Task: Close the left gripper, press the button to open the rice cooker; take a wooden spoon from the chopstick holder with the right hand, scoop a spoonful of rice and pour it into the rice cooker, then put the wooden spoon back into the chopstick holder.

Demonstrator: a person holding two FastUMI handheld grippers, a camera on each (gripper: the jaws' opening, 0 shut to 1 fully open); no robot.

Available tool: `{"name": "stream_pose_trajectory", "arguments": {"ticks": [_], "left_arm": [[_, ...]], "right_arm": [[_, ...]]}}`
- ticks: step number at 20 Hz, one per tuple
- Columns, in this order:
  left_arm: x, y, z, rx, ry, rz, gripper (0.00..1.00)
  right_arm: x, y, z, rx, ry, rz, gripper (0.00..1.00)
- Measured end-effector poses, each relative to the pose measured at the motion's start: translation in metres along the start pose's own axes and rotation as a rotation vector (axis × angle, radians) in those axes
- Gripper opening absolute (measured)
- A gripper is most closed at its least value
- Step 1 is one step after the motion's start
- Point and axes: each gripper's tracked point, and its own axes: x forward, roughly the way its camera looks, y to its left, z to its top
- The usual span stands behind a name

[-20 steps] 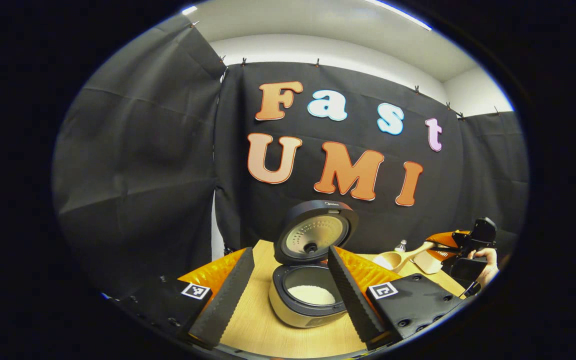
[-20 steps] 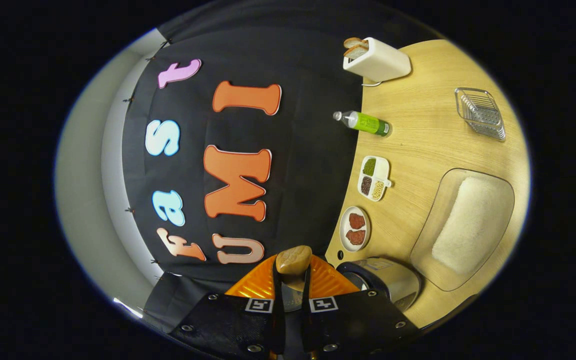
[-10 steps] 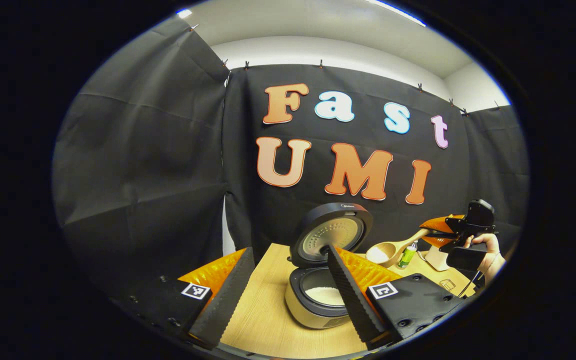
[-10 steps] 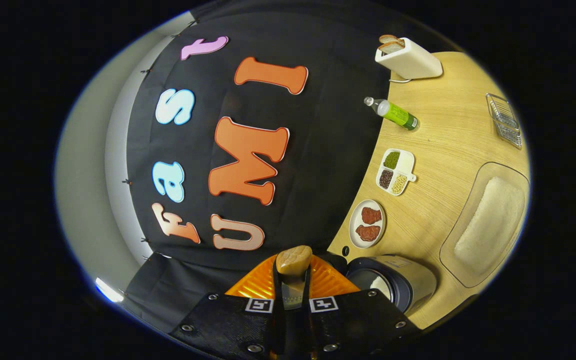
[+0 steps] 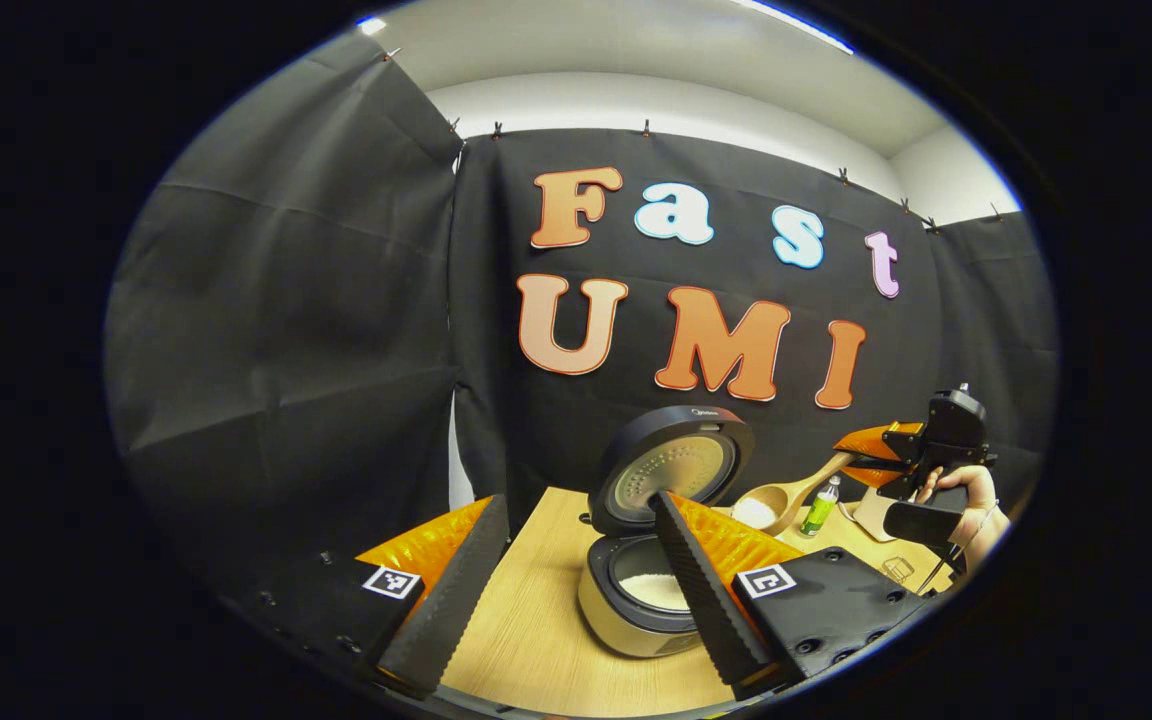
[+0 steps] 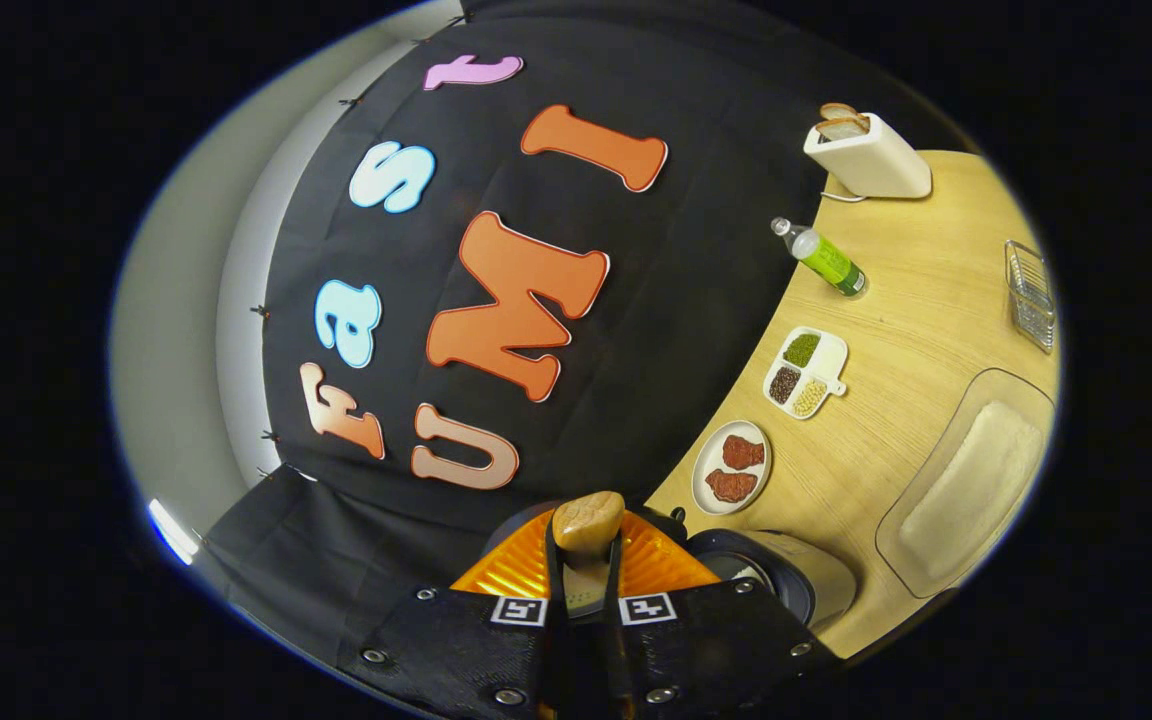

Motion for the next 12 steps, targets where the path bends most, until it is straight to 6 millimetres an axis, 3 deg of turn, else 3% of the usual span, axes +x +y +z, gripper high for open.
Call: {"name": "stream_pose_trajectory", "arguments": {"ticks": [12], "left_arm": [[-0.002, 0.007, 0.003, 0.007, 0.004, 0.005, 0.98]], "right_arm": [[-0.001, 0.018, -0.006, -0.15, -0.02, 0.02, 0.12]]}}
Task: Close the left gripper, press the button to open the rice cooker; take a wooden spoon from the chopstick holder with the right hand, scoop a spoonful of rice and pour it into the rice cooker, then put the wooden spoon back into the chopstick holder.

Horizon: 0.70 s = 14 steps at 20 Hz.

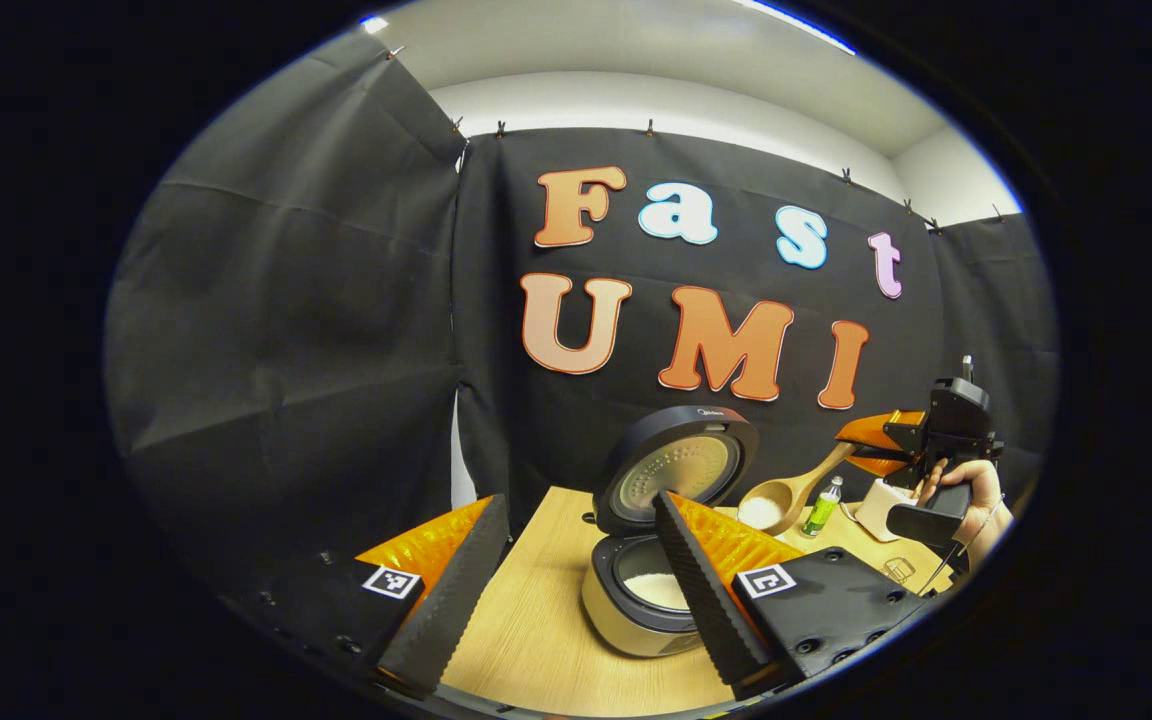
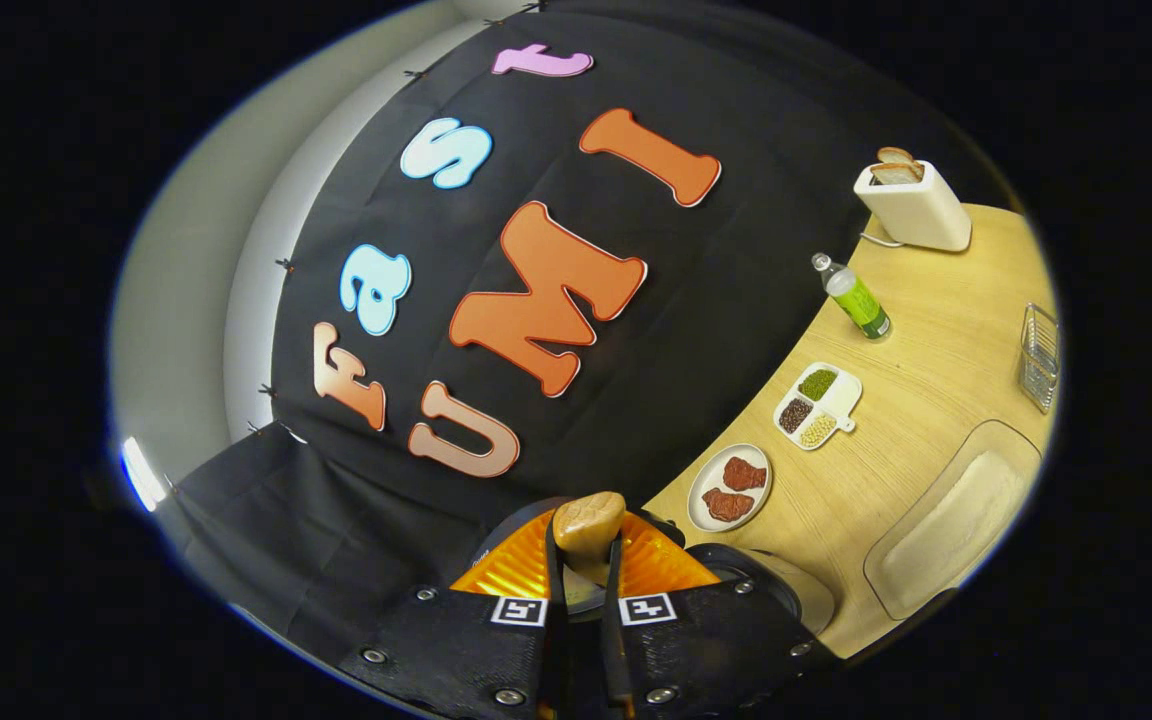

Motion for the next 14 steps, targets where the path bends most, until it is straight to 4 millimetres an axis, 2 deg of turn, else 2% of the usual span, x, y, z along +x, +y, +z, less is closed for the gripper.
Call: {"name": "stream_pose_trajectory", "arguments": {"ticks": [6, 14], "left_arm": [[-0.001, 0.003, -0.001, 0.006, 0.002, 0.011, 1.0], [0.0, 0.0, 0.009, 0.016, -0.024, 0.014, 0.98]], "right_arm": [[0.002, 0.002, -0.003, -0.052, -0.004, 0.005, 0.12], [0.005, 0.009, 0.003, -0.15, -0.03, 0.025, 0.12]]}}
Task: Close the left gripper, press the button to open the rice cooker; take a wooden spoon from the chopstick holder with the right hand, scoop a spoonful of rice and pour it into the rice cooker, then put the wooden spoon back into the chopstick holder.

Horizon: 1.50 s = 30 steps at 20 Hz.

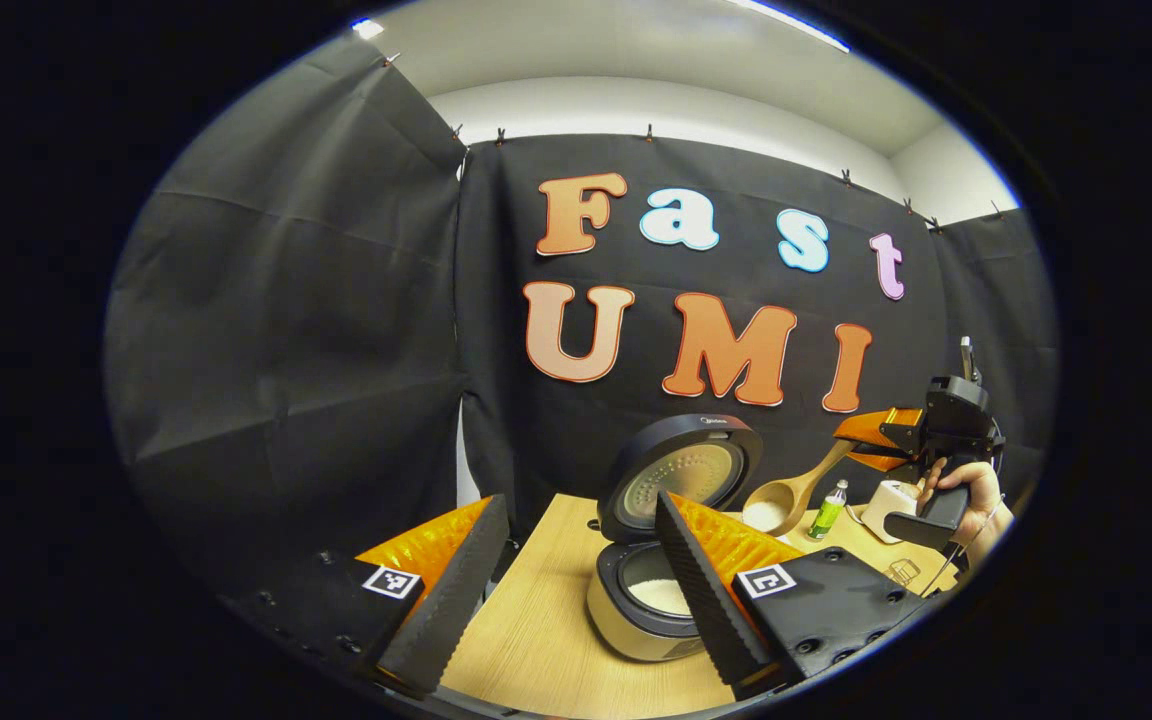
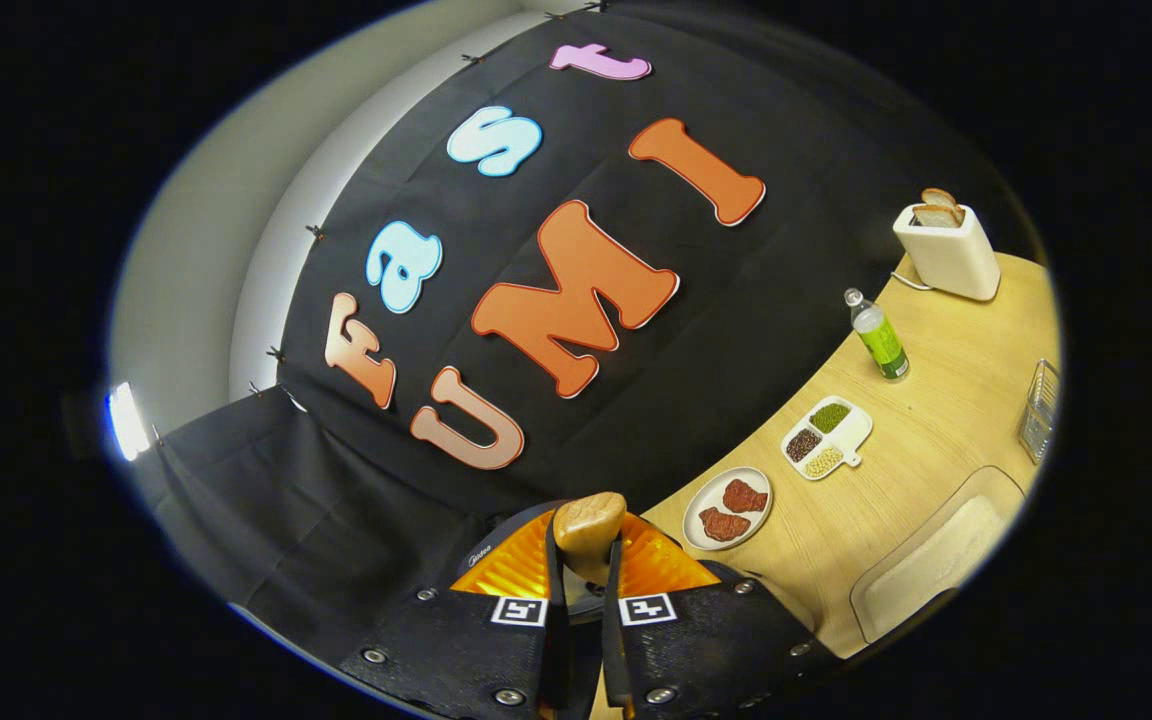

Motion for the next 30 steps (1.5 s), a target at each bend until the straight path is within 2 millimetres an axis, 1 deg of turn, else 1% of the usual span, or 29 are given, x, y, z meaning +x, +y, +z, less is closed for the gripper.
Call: {"name": "stream_pose_trajectory", "arguments": {"ticks": [2, 7, 11, 13, 16, 22, 27, 28, 30], "left_arm": [[0.0, -0.001, 0.002, 0.002, -0.008, 0.001, 0.98], [0.001, -0.005, 0.001, 0.004, -0.005, -0.005, 0.98], [0.001, -0.008, 0.004, 0.009, -0.008, -0.011, 0.98], [0.002, -0.008, 0.003, 0.011, -0.008, -0.011, 0.98], [0.004, -0.009, 0.004, 0.014, -0.008, -0.012, 0.99], [0.003, -0.009, 0.004, 0.015, -0.009, -0.01, 0.98], [0.001, -0.008, 0.004, 0.012, -0.007, -0.006, 0.98], [0.0, -0.007, 0.005, 0.013, -0.007, -0.006, 1.0], [0.0, -0.007, 0.005, 0.021, -0.008, -0.002, 1.0]], "right_arm": [[-0.001, 0.001, -0.001, -0.034, -0.007, 0.006, 0.12], [-0.003, 0.007, 0.001, -0.091, -0.016, 0.033, 0.12], [-0.003, 0.018, 0.001, -0.15, -0.02, 0.055, 0.12], [-0.003, 0.019, -0.004, -0.165, -0.016, 0.069, 0.12], [-0.003, 0.024, -0.005, -0.203, -0.016, 0.082, 0.12], [-0.003, 0.033, -0.011, -0.283, -0.016, 0.114, 0.12], [-0.004, 0.041, -0.02, -0.383, -0.011, 0.137, 0.12], [-0.004, 0.043, -0.023, -0.4, -0.006, 0.143, 0.12], [-0.006, 0.047, -0.026, -0.429, -0.006, 0.156, 0.12]]}}
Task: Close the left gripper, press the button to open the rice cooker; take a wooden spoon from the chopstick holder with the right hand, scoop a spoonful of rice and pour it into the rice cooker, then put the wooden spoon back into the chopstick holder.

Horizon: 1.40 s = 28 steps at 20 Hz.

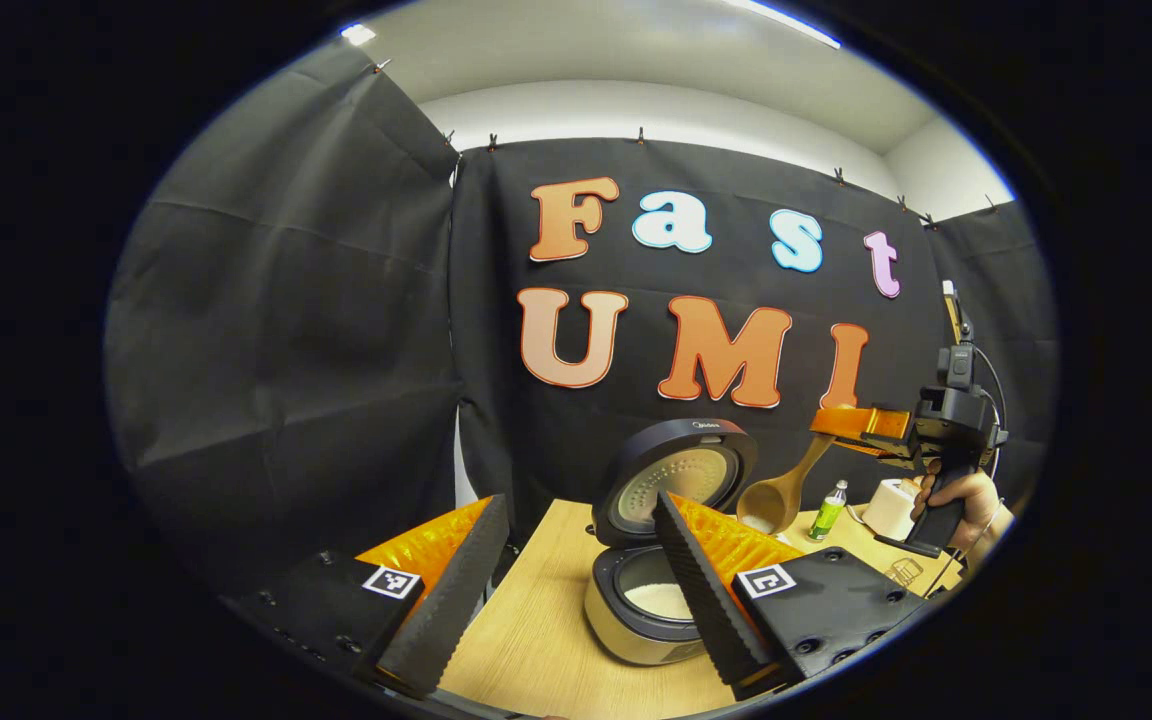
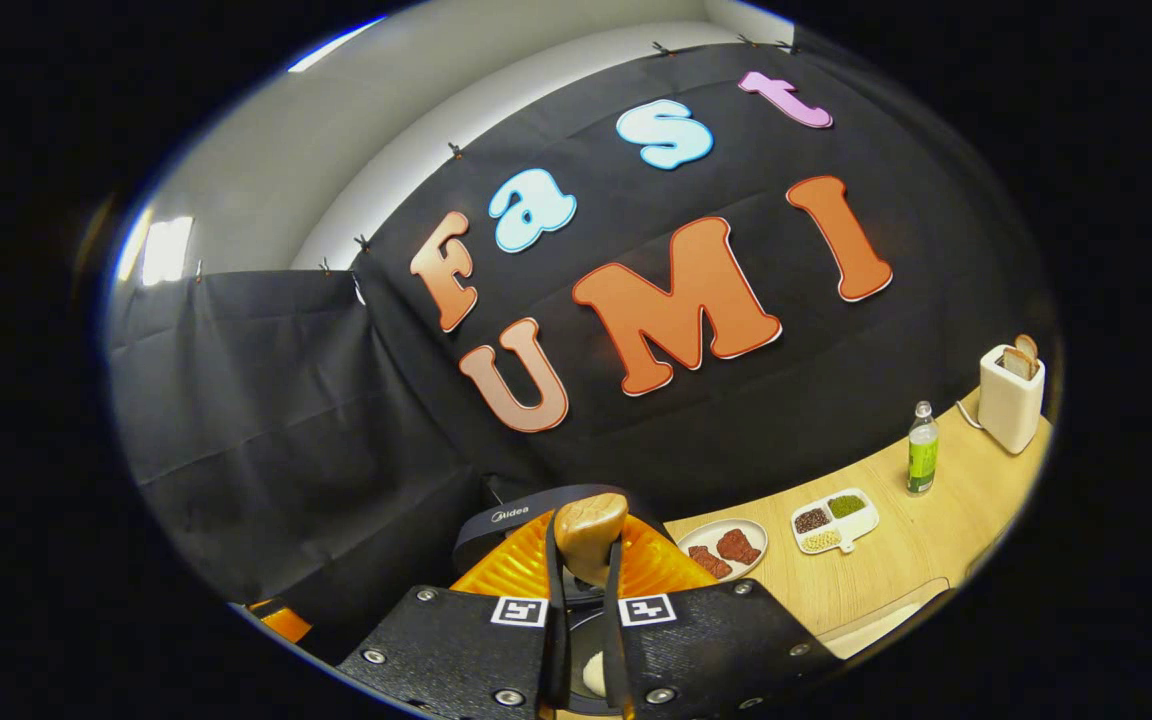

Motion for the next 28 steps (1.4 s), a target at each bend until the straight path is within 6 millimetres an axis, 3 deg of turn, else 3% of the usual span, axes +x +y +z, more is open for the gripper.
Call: {"name": "stream_pose_trajectory", "arguments": {"ticks": [14, 21, 28], "left_arm": [[0.001, -0.001, -0.001, 0.013, -0.002, 0.008, 1.0], [0.003, -0.001, -0.005, 0.027, 0.007, 0.016, 0.98], [0.009, -0.014, 0.004, 0.003, -0.013, -0.007, 0.98]], "right_arm": [[0.001, 0.024, -0.019, -0.288, 0.015, 0.058, 0.12], [0.007, 0.017, -0.034, -0.323, 0.05, 0.058, 0.12], [-0.007, -0.005, -0.01, -0.273, 0.031, 0.035, 0.12]]}}
